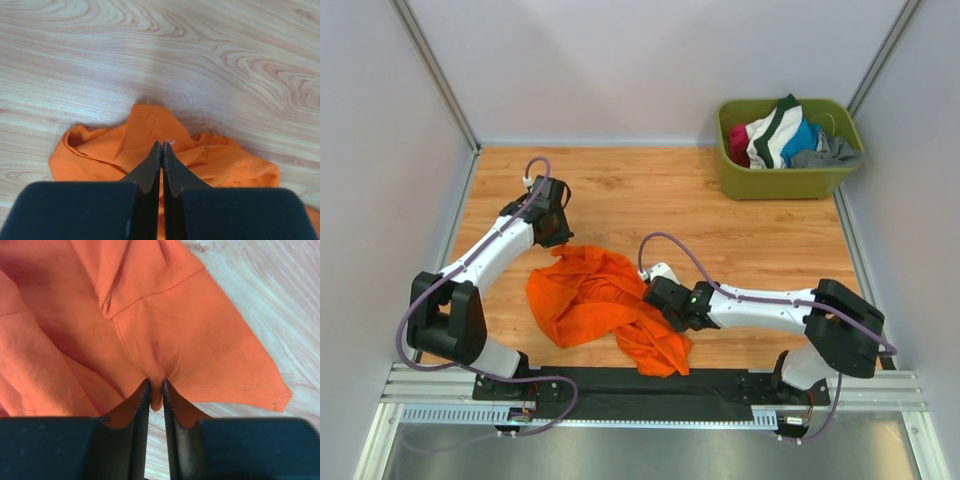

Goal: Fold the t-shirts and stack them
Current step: Flatten the tshirt out

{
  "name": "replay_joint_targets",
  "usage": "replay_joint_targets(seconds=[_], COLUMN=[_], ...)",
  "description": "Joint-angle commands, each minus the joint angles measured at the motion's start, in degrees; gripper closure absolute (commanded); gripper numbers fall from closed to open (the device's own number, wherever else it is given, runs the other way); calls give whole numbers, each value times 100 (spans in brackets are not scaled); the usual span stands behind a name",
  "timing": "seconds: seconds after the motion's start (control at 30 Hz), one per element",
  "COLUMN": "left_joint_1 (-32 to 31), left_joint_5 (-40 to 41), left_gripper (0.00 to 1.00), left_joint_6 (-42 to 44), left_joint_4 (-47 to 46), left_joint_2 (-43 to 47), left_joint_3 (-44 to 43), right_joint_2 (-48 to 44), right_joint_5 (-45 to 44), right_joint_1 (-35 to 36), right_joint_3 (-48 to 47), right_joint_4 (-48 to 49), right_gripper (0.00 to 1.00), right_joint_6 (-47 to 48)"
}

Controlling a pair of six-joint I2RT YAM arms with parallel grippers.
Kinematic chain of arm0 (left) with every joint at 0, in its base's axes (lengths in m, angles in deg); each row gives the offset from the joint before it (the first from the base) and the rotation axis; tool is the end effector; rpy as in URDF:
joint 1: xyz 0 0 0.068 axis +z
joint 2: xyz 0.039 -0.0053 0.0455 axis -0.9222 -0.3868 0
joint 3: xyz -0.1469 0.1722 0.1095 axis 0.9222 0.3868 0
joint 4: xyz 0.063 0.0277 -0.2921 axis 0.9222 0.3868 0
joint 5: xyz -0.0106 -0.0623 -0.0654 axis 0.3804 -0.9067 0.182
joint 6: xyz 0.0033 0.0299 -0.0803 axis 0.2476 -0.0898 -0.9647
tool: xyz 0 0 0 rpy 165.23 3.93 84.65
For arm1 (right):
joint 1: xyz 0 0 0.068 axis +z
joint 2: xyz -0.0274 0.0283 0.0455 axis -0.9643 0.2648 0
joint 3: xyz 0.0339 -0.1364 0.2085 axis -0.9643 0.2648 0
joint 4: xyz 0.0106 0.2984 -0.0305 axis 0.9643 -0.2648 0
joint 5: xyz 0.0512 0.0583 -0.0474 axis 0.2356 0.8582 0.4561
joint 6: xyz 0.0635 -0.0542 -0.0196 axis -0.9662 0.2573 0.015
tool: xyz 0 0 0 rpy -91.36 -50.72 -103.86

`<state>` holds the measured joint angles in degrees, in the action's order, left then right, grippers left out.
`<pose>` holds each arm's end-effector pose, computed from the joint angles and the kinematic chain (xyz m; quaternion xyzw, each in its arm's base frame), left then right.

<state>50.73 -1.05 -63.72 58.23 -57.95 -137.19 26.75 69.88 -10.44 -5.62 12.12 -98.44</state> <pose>0.3515 -0.0904 0.1721 -0.1784 0.9423 -0.0413 0.2803 0.1571 0.2680 0.0835 -0.3376 0.9137 -0.0166 0.2255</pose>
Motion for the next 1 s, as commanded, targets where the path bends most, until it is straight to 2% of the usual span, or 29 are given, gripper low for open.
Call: replay_joint_targets(seconds=[0.0, 0.03, 0.07, 0.2, 0.4, 0.5, 0.6, 0.73, 0.87, 0.97], left_joint_1=[-10, -10, -10, -19, -10, -19, -10, -19, -10, -10], left_joint_5=[-18, -9, 8, 114, 447, 667, 905, 1045, 1274, 1371], left_gripper=[100, 100, 100, 100, 100, 100, 100, 100, 100, 100], left_joint_6=[231, 248, 309, 441, 810, 916, 960, 1170, 1303, 1365], left_joint_4=[177, 222, 266, 546, 1082, 1162, 1189, 1224, 1391, 1496], left_joint_2=[162, 189, 224, 478, 786, 962, 1085, 1173, 1279, 1577], left_joint_3=[-459, -504, -530, -846, -1697, -2180, -2779, -3640, -4413, -4555], right_joint_2=[27, 18, -8, -236, -1079, -1361, -1239, -783, -282, -26], right_joint_5=[-176, -106, -106, -334, -186, -210, -632, -774, -817, -949], right_joint_1=[-101, -145, -223, -496, -1506, -1937, -2052, -2087, -2096, -2096], right_joint_3=[-57, -22, -30, -337, -1865, -2840, -3884, -4950, -6075, -6867], right_joint_4=[284, 319, 320, -56, -725, -604, -376, 196, 223, 57], right_gripper=[86, 91, 100, 100, 100, 100, 100, 100, 100, 100], right_joint_6=[71, 106, 141, 422, 906, 1301, 1872, 3249, 3989, 4228])
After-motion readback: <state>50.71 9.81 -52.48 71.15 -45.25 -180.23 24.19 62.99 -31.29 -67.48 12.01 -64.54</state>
